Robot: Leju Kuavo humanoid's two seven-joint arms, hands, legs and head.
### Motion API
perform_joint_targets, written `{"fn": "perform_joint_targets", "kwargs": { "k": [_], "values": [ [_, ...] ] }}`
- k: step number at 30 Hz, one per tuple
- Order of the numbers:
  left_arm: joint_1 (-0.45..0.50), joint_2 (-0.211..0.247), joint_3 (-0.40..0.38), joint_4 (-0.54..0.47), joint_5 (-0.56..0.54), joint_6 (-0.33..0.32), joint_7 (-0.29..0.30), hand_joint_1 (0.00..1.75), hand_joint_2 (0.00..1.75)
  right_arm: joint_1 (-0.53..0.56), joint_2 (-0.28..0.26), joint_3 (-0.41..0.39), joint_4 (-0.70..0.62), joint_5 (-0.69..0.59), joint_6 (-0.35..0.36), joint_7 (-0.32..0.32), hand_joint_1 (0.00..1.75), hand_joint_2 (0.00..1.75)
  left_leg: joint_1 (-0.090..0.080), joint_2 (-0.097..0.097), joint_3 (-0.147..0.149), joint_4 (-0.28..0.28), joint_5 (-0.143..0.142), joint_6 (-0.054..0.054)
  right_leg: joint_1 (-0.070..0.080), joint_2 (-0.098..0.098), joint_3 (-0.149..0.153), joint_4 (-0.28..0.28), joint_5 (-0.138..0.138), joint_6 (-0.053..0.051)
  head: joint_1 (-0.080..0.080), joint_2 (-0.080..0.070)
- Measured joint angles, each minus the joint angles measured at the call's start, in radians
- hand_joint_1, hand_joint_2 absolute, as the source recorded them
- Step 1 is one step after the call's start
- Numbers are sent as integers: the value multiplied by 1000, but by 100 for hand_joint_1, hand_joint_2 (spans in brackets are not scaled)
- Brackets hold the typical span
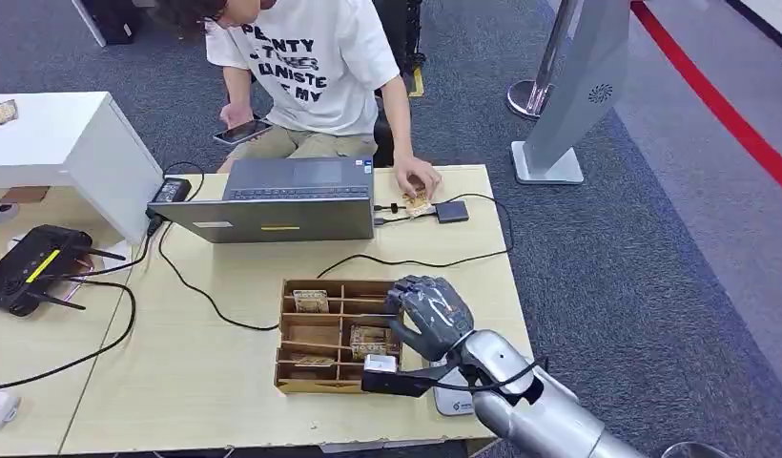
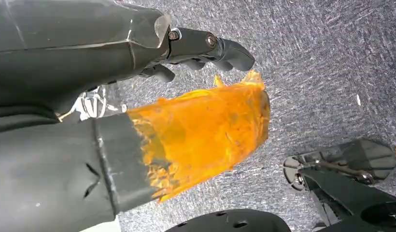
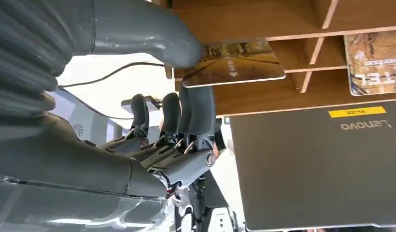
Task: Pass the card to the sensor for recognition and then transmit it.
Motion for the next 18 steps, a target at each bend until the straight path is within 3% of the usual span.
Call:
{"fn": "perform_joint_targets", "kwargs": {
  "k": [1, 4, 7, 11, 15, 18],
  "values": [
    [0, 0, 0, 0, 0, 0, 0, 0, 0, -1, 1, -1, 3, 0, 0, 0, 106, 175, 0, 0, 0, 0, 0, 0, 0, 0, 0, 0, 0, 0, 0, 0],
    [0, 0, 0, 0, 0, 0, 0, 0, 0, -2, 3, -3, 10, 0, 1, 0, 117, 175, 0, 0, 0, 0, 0, 0, 0, 0, 0, 0, 0, 0, 0, 0],
    [0, 0, 0, 0, 0, -2, 2, 0, 0, -3, 7, -9, 19, 0, 3, 0, 112, 175, 0, 0, 0, 0, 0, 0, 0, 0, 0, 0, 0, 0, 0, 0],
    [0, 0, 0, 0, 0, -3, 2, 0, 0, -5, 13, -11, 27, -1, 13, 0, 129, 175, 0, 0, 0, 0, 0, 0, 0, 0, 0, 0, 0, 0, 0, 0],
    [0, 0, 0, 0, 0, -3, 2, 0, 0, -5, 18, -11, 33, -2, 18, 0, 129, 175, 0, 0, 0, 0, 0, 0, 0, 0, 0, 0, 0, 0, 0, 0],
    [0, 0, 0, 0, 0, -3, 2, 0, 0, -6, 21, -11, 37, -3, 22, 0, 140, 175, 0, 0, 0, 0, 0, 0, 0, 0, 0, 0, 0, 0, 0, 0]
  ]
}}
